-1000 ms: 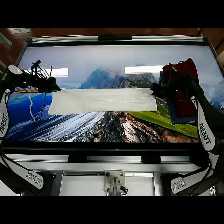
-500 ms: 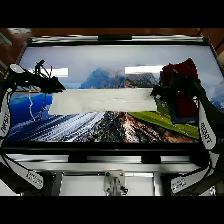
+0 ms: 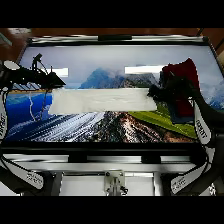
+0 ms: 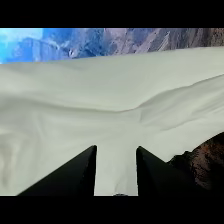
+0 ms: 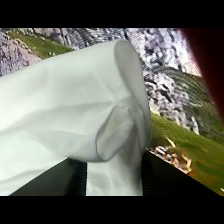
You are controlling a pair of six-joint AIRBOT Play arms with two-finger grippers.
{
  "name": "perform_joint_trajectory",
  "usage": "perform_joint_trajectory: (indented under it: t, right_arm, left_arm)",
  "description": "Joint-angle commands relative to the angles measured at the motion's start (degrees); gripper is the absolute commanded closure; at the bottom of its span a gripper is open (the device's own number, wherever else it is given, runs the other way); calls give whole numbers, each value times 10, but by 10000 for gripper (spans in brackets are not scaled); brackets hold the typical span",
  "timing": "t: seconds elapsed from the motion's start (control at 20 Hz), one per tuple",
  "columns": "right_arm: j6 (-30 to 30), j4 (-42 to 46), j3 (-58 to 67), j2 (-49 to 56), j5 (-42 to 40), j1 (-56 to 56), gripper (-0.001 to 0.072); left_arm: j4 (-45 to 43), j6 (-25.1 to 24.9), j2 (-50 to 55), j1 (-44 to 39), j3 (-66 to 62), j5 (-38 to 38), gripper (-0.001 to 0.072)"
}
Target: Fold the shirts.
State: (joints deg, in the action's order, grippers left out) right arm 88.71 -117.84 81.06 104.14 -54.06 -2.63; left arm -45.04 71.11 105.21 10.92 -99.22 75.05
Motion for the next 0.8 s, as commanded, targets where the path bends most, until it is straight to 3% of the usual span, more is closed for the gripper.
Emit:
perform_joint_trajectory:
  t: [0.0,0.1,0.25,0.3,0.35,0.45,0.55,0.75]
  right_arm:
    - [9,-7,-1,5,-13,14,466]
    - [36,-7,-1,-7,-14,17,656]
    - [68,-3,-1,-58,-30,17,656]
    - [71,-3,-1,-82,-37,17,656]
    - [71,-4,-1,-105,-48,17,656]
    - [66,-7,-1,-156,-84,18,656]
    - [52,-7,-1,-209,-120,18,656]
    - [-4,-8,-1,-311,-158,18,656]
  left_arm:
    - [51,-2,-4,-3,-1,0,387]
    - [63,-1,-4,-11,-1,0,387]
    - [63,1,-4,-40,0,11,391]
    - [63,1,-4,-52,0,16,439]
    - [63,1,-4,-67,0,17,546]
    - [63,19,-3,-98,0,12,583]
    - [54,18,-4,-133,0,8,668]
    - [-26,56,-4,-195,0,7,669]
